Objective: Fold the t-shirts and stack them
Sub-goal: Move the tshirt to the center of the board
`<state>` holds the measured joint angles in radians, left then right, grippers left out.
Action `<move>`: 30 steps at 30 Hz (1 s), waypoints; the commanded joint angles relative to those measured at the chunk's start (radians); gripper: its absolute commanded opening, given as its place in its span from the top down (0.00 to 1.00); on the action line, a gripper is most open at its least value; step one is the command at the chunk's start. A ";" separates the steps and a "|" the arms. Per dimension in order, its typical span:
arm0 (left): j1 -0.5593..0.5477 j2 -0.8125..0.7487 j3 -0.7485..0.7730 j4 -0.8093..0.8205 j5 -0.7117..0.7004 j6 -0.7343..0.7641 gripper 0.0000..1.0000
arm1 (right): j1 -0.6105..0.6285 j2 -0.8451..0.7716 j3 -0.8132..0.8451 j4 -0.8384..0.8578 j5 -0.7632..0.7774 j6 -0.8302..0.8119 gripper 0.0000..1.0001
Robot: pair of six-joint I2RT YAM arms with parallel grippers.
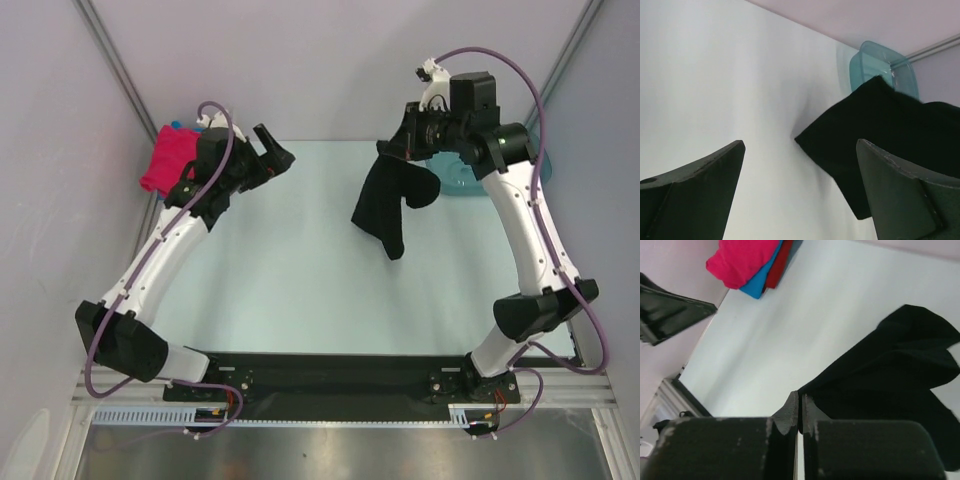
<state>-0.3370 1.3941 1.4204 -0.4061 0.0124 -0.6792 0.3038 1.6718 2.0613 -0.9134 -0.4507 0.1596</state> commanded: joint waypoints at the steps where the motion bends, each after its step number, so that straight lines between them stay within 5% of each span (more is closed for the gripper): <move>1: 0.004 -0.004 0.000 0.040 0.043 -0.007 0.00 | 0.044 -0.112 0.120 0.041 0.102 -0.084 1.00; 8: 0.006 -0.010 0.051 0.017 0.012 0.035 0.00 | 0.141 0.115 0.262 -0.154 -0.011 -0.126 1.00; 12: 0.006 -0.001 0.110 -0.023 -0.011 0.081 0.00 | 0.239 0.229 0.388 -0.188 0.103 -0.129 1.00; 30: 0.003 0.215 0.282 -0.022 0.152 0.066 0.00 | 0.081 -0.133 -0.052 -0.088 0.449 -0.101 1.00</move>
<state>-0.3370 1.6024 1.6455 -0.4362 0.1093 -0.6197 0.4171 1.6180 2.0182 -1.0798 -0.0780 0.0525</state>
